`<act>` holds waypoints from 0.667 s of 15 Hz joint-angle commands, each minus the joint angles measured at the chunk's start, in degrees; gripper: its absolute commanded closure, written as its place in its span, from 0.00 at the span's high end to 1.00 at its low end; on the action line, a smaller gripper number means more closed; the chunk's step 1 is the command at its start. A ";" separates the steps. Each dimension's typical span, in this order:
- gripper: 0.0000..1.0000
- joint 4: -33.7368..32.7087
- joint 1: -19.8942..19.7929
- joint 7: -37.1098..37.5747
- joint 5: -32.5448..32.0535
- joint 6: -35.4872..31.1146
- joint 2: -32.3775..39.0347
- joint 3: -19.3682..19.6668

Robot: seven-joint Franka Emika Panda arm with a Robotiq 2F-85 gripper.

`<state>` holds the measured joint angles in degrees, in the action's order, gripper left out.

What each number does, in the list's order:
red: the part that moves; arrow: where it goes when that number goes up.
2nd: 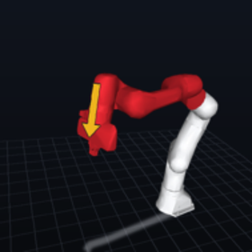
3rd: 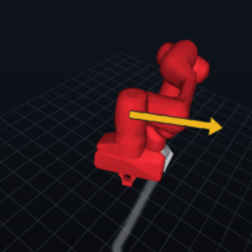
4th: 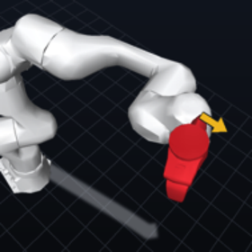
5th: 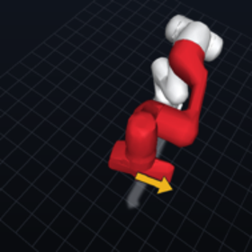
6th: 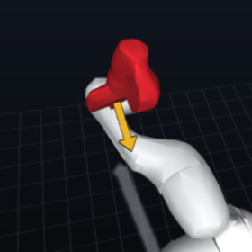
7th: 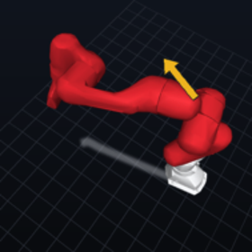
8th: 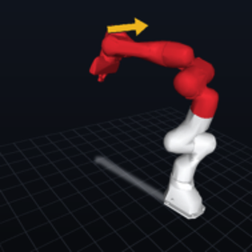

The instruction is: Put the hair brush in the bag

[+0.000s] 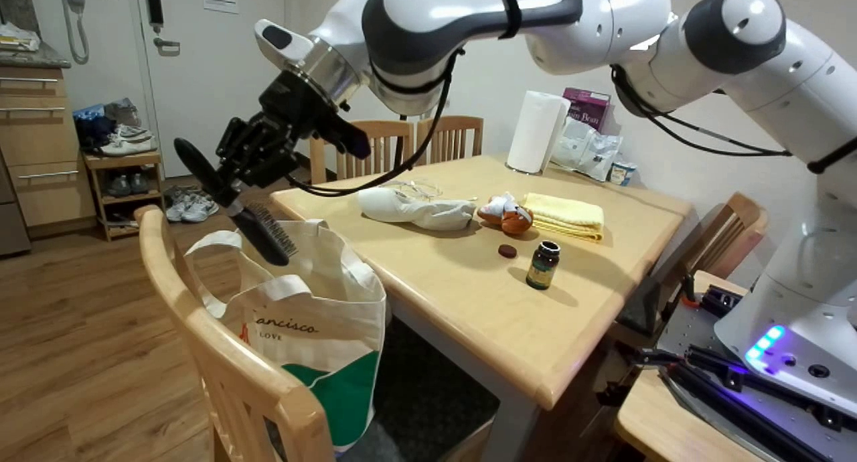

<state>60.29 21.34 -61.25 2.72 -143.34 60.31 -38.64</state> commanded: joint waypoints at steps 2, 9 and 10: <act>0.08 1.90 -3.82 -10.73 0.97 -2.52 3.18 -5.13; 0.08 11.19 -9.40 -12.38 1.79 -5.66 1.15 -6.66; 0.08 12.09 -11.17 -14.33 2.95 -7.17 2.50 -9.36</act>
<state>66.38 15.20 -70.43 2.72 -146.21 63.00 -42.72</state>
